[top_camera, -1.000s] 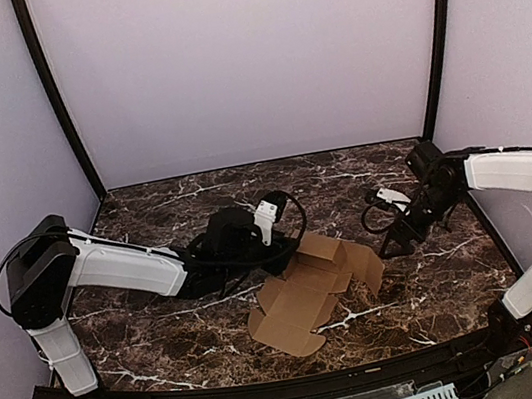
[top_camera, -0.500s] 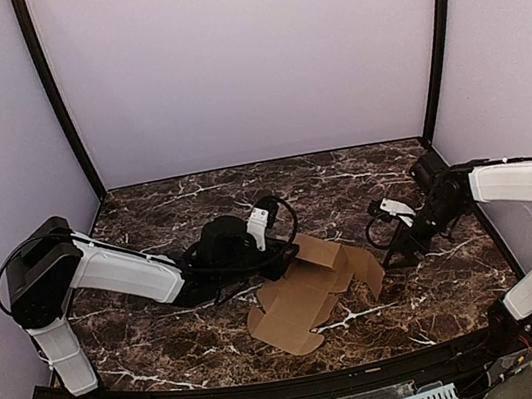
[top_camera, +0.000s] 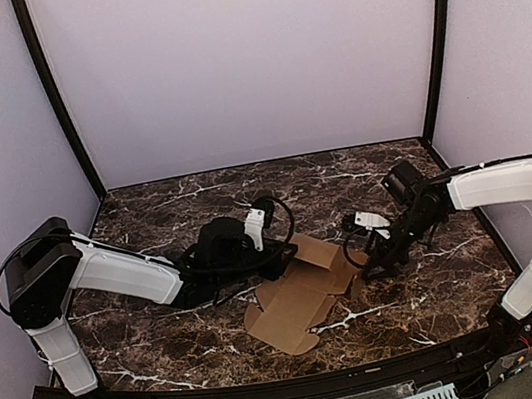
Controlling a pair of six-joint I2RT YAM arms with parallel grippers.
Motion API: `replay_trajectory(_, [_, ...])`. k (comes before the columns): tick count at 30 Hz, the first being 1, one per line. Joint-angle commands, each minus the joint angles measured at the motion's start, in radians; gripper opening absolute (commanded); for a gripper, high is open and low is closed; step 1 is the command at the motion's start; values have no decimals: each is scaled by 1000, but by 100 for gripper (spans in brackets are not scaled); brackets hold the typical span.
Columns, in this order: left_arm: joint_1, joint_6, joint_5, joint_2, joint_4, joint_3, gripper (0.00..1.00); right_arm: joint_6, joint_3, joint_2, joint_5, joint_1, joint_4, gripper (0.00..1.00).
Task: Fold the paper box
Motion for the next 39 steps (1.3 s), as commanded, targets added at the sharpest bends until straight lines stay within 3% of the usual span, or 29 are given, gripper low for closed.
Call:
replay_trajectory(1, [6,-22,11,-28,-54,-6,35,0,-10,13,18,42,121,83])
replay_trajectory(17, [6,-99,34,-26,-69,13,34,-6,-30,-1,33,128,161,87])
replay_trajectory(26, [5,308,78,-177,-216,42,50,-14,-48,-88,58,124,111,89])
replay_trajectory(30, [15,424,78,-152,-320,183,54,-18,-48,-118,61,109,95,91])
replay_trajectory(33, [50,409,141,-56,-400,309,60,-18,-41,-136,56,99,77,92])
replay_trajectory(36, [85,398,200,50,-524,496,60,-14,-40,-155,62,91,64,93])
replay_trajectory(39, [102,370,251,143,-579,582,59,-10,-52,-174,61,82,59,94])
